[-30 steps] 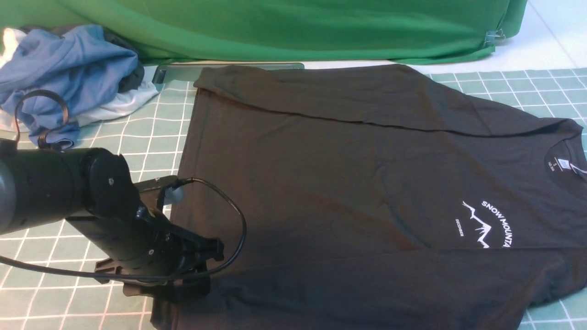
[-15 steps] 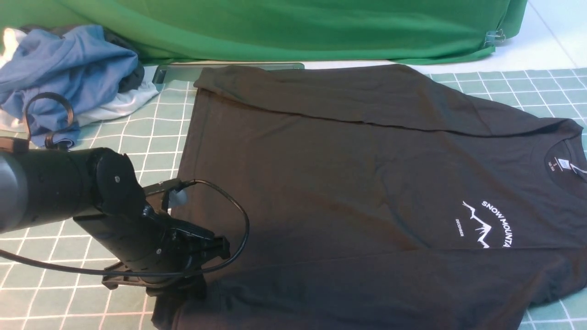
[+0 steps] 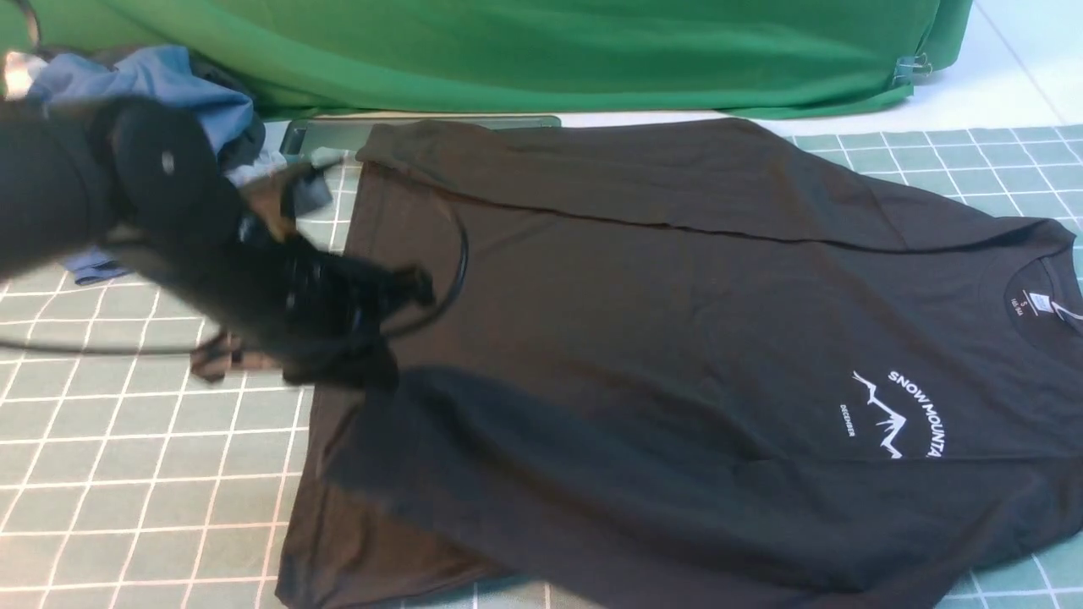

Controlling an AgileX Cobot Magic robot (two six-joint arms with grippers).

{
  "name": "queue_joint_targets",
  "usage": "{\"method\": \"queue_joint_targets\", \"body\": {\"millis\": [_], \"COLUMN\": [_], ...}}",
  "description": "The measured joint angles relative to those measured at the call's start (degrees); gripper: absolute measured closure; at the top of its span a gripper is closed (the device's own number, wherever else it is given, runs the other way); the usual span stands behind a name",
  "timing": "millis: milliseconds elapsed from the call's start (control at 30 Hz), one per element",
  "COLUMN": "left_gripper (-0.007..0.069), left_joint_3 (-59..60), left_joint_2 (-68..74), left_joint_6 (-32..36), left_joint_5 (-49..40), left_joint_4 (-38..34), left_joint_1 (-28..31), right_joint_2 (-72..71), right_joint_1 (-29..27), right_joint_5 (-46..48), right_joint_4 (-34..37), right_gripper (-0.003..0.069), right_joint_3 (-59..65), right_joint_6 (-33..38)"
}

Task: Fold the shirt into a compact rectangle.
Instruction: 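Fold the left side of the black T-shirt inward over its body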

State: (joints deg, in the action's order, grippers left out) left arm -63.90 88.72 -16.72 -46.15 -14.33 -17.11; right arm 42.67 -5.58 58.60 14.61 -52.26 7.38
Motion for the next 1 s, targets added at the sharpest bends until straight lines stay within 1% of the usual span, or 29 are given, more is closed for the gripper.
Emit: {"method": "queue_joint_targets", "body": {"millis": [133,267,300,400,500,633,767,833,900,1000], "left_gripper": [0.0596,0.0596,0.0596,0.0596,0.0596,0.0594,0.0587,0.0568,0.0531,0.0442], "left_joint_3": [-4.95,-11.51,-14.01,-17.46,-18.91,-19.16,-19.16,-19.16,-19.26,-20.29], "left_joint_2": [1.52,3.92,5.43,8.03,10.99,15.41,19.64,21.47,22.77,23.73], "left_joint_6": [-0.25,-0.34,-0.4,-0.4,-0.4,1.87,2.94,3.1,3.1,2.23], "left_joint_5": [-0.06,-0.65,-1.35,-1.88,-1.34,1.01,5.95,8.16,9.66,10.56], "left_joint_4": [1.27,1.07,0.5,-0.1,-0.14,-0.14,-0.53,-0.53,0.14,3.47], "left_joint_1": [0.0,1.5,3.03,5.26,6.7,6.9,6.9,6.9,6.94,7.34], "right_joint_2": [0.0,0.0,0.0,0.0,0.0,0.0,0.0,0.0,0.0,0.0], "right_joint_1": [0.0,0.0,0.0,0.0,0.0,0.0,0.0,0.0,0.0,0.0], "right_joint_5": [0.0,0.06,0.06,0.22,0.24,0.4,0.4,0.4,0.4,0.4], "right_joint_4": [0.0,0.11,0.29,0.49,0.61,0.66,0.66,0.66,0.66,0.72], "right_gripper": [0.0565,0.0559,0.0557,0.0553,0.0549,0.0543,0.0536,0.0534,0.0532,0.0528], "right_joint_3": [0.0,0.0,0.0,0.0,0.0,0.0,0.0,0.0,0.0,0.0], "right_joint_6": [-0.05,-0.05,-0.05,-0.05,-0.05,-0.05,-0.11,-0.11,-0.11,-0.11]}}
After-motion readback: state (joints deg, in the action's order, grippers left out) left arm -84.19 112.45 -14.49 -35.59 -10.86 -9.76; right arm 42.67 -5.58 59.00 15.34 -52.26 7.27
